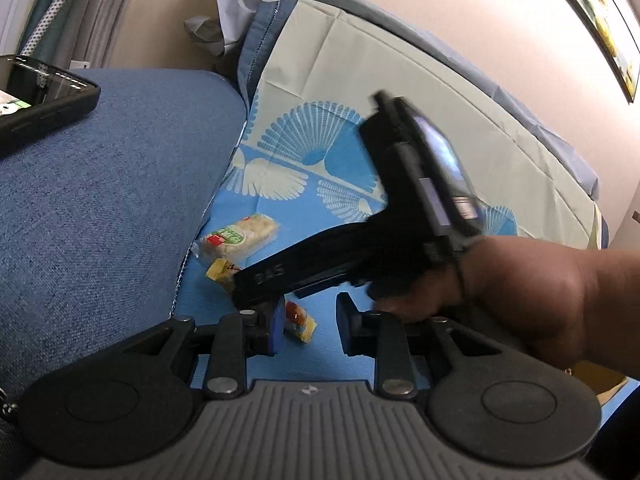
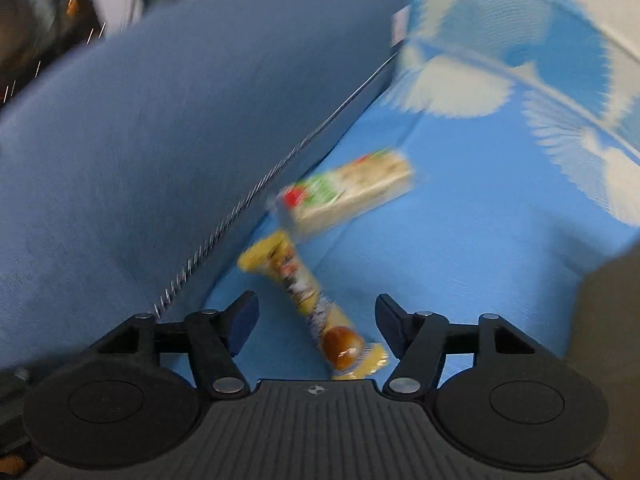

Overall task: Organize snacks
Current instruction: 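Move right tool to the yellow wafer stick and close on it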

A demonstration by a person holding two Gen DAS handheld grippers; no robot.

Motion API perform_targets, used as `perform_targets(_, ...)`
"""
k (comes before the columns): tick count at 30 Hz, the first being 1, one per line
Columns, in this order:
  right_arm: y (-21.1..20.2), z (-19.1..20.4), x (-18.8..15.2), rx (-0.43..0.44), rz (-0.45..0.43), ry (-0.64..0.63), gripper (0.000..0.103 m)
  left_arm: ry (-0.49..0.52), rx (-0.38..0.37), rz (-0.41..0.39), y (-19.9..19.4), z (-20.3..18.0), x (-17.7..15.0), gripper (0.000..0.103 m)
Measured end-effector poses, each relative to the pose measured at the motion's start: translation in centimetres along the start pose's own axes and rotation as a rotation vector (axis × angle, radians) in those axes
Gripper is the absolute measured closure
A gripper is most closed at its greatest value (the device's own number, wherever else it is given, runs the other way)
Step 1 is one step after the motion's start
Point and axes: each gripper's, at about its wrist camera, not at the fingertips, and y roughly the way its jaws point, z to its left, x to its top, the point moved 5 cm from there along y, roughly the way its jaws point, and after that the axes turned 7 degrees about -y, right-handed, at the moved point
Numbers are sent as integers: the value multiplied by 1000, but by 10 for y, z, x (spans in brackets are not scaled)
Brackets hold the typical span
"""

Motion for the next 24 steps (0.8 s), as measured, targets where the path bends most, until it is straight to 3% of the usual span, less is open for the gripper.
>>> perform_targets(2,7,3,0,3,23,-11,53,1,-6,0,0,1,0,71)
perform_targets(4,9,2,-4,-2,46,-23,82,4,-6,2,0,0,-1,71)
perform_targets(6,5,-1,-11,13,49,-23,88,5,-6,5,0,0,-1,67)
perform_targets(10,-23,-20,-23,-15,21,66,90,2,-6,5,0,0,-1,64)
perform_targets(15,-84,-37,-49,-126,-1,207,89,-3,1,6,1,0,0,64)
perform_targets(19,-134,-18,-85,-76,-65,312,89,-3,5,8,1,0,0,64)
perform_targets(24,-149,17,-135,-57,-97,334,89,1,27,16,5,-1,0,64)
